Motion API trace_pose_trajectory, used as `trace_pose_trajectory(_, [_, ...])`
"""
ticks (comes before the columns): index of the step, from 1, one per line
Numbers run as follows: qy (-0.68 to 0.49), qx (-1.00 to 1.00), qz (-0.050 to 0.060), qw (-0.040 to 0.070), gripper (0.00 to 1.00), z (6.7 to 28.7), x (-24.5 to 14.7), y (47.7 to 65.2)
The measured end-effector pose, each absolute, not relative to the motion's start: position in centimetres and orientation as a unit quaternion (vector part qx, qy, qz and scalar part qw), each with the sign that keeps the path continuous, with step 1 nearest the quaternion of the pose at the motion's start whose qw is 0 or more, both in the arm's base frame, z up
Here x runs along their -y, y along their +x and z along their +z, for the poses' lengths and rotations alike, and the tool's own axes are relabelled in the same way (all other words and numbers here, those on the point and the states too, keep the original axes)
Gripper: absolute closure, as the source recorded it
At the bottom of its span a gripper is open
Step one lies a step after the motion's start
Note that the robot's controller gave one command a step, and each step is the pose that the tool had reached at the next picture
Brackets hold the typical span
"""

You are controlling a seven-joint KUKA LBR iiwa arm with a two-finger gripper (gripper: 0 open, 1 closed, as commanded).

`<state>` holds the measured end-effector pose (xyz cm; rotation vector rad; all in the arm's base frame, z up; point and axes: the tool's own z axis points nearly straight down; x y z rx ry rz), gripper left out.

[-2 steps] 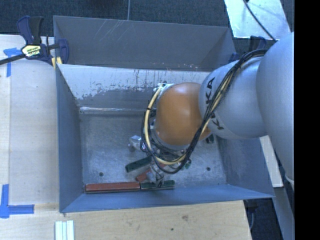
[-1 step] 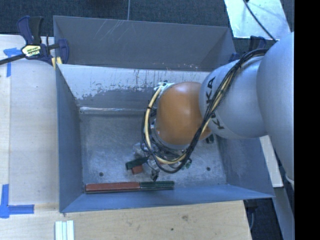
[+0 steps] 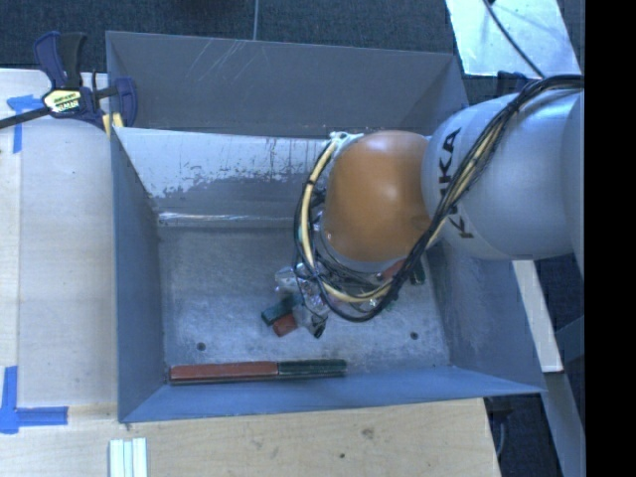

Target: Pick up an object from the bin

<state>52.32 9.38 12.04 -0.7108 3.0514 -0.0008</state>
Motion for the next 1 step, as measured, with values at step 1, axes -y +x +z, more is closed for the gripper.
trace_pose_trajectory(1, [-0.248, -0.969, 0.000, 0.006, 1.00, 23.43, -11.57, 52.54])
